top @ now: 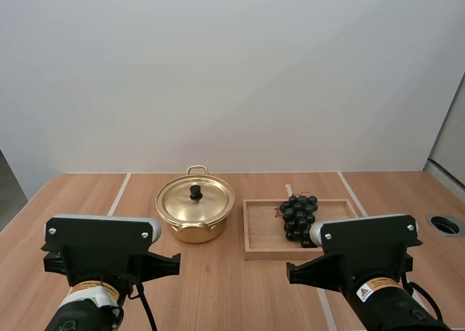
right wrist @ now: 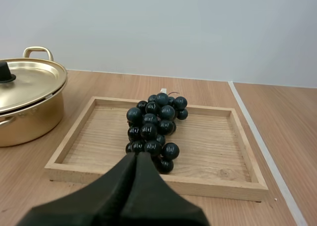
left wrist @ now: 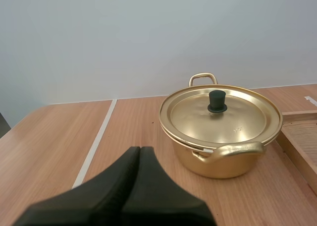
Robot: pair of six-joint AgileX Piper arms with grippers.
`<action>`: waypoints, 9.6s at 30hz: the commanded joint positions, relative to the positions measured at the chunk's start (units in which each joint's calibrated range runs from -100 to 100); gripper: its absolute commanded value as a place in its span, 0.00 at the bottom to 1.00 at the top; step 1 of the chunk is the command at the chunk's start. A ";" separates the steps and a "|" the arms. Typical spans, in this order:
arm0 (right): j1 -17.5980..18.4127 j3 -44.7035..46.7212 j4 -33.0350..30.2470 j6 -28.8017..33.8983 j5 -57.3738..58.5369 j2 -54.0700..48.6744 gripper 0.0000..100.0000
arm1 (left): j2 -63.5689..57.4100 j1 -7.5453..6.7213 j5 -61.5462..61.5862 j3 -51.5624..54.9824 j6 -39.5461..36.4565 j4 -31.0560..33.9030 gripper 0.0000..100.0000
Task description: Open the pot, put the grape inside, and close it
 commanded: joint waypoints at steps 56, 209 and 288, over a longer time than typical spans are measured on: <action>0.03 -71.53 -4.81 -1.95 37.03 52.37 0.00 | 55.19 0.10 47.39 -64.85 26.48 -13.37 0.00; 0.03 -71.24 -5.01 -3.60 34.12 102.92 1.00 | 54.47 -4.72 40.88 -87.07 32.58 -25.32 0.00; 0.03 -74.77 -2.11 -3.99 41.54 89.82 0.00 | 52.05 -4.72 41.24 -93.66 32.96 -24.11 0.00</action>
